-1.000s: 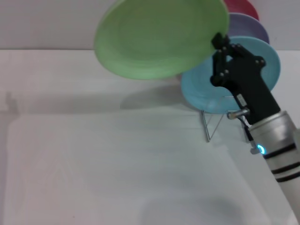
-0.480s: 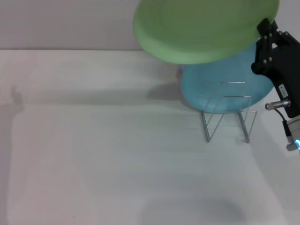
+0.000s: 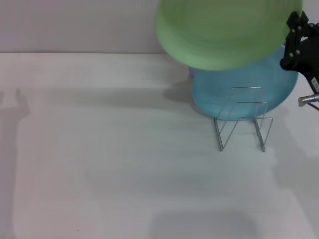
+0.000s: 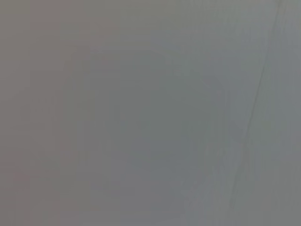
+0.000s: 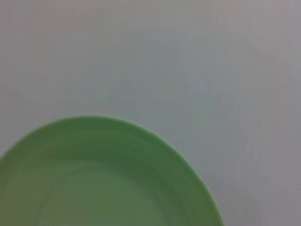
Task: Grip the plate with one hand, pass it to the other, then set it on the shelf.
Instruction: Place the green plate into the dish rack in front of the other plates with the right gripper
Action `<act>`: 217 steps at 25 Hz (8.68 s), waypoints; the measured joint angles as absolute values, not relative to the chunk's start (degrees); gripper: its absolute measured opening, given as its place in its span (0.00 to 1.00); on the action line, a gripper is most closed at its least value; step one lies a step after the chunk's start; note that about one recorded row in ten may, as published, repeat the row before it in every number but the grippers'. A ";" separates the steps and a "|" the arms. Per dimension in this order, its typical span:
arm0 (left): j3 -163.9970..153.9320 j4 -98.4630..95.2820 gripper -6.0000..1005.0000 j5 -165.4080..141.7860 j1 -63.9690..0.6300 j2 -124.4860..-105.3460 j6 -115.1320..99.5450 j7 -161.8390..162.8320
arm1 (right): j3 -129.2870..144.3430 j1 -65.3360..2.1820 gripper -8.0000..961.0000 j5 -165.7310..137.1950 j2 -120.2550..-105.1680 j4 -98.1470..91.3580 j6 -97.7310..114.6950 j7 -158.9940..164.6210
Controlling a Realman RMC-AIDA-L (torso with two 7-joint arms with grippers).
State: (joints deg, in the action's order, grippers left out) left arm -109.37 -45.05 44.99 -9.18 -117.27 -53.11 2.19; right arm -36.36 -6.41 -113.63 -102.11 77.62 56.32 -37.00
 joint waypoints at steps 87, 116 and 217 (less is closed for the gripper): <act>-106.66 -42.71 0.41 42.10 -11.88 -117.86 -50.09 2.02 | -64.61 18.72 0.02 -167.07 -114.14 78.34 42.84 4.48; -106.79 -41.66 0.41 42.10 -13.70 -118.21 -48.58 2.45 | -65.23 4.89 0.02 -167.17 -109.56 50.90 66.36 11.32; -106.35 -43.90 0.41 42.19 -16.40 -118.03 -40.73 2.57 | -71.02 -10.53 0.11 -167.05 -118.74 7.73 84.73 13.17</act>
State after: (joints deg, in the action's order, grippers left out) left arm -106.35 -43.90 42.19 -16.40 -118.03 -40.73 2.57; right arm -71.02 -10.53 -167.05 -118.74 7.73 84.73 13.17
